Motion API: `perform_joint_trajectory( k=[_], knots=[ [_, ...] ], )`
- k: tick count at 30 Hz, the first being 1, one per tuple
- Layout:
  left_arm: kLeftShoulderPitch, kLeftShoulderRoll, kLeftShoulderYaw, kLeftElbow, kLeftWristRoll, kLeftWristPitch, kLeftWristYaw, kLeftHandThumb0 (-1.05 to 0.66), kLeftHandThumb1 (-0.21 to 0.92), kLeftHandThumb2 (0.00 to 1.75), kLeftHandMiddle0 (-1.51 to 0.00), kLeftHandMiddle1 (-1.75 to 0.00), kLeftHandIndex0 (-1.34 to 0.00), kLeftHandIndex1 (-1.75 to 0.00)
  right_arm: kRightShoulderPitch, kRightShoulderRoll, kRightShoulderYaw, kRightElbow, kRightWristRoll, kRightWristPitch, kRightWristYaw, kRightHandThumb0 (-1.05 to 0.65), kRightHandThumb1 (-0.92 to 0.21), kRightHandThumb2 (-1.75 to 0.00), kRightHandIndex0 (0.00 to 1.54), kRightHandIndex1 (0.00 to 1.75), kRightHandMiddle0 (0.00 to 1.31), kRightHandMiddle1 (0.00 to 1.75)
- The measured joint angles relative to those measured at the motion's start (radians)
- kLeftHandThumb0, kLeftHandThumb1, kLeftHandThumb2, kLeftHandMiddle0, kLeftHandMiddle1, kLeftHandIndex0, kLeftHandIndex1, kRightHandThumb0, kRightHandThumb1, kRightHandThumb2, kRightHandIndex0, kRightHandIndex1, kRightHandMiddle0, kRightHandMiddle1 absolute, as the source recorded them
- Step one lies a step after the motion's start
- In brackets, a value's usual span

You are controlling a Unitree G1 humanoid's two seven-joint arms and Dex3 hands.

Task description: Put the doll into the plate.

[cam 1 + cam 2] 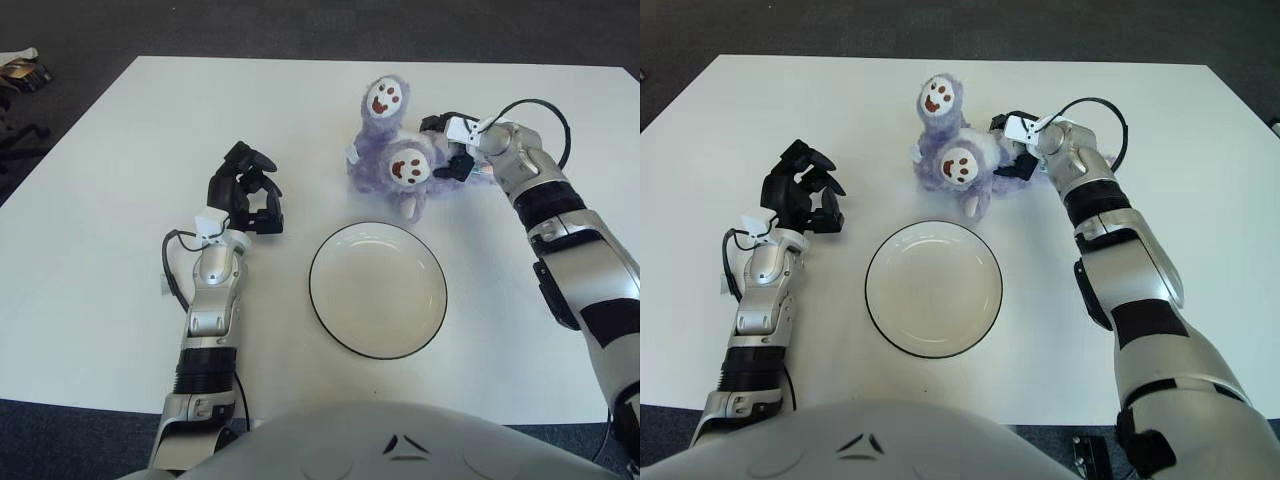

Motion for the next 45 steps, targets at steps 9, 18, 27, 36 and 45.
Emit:
perform_joint_trajectory(
  k=[9,18,27,36,45],
  knots=[
    [-0.010,0.002,0.003,0.023,0.000,-0.004,0.000,-0.01,0.04,1.64,-0.81,-1.75,-0.60,-1.74,0.018,-0.002,-0.038,-0.081,0.039,0.033,0.039,0.55,-0.13,-1.54,0.76,1.75,0.99,1.75],
    [-0.026,0.005,0.010,0.043,0.011,-0.007,0.005,-0.01,0.10,1.58,-0.77,-1.75,-0.55,-1.75,0.052,-0.028,-0.071,-0.224,0.075,0.048,0.103,0.56,-0.11,-1.57,0.78,1.75,1.00,1.75],
    [-0.054,0.008,0.020,0.083,0.024,-0.007,0.022,-0.01,0.12,1.55,-0.75,-1.73,-0.54,-1.75,0.076,-0.044,-0.081,-0.362,0.068,0.078,0.090,0.56,-0.11,-1.57,0.78,1.75,0.98,1.75],
    [-0.082,0.016,0.031,0.117,0.029,-0.007,0.027,-0.01,0.09,1.59,-0.77,-1.74,-0.56,-1.75,0.086,-0.046,-0.116,-0.401,0.117,0.109,0.134,0.56,-0.11,-1.57,0.78,1.75,1.03,1.75],
    [-0.101,0.027,0.037,0.144,0.042,-0.007,0.034,-0.01,0.04,1.62,-0.81,-1.75,-0.62,-1.70,0.116,-0.060,-0.130,-0.555,0.139,0.138,0.168,0.56,-0.10,-1.58,0.79,1.75,1.07,1.75]
  ],
)
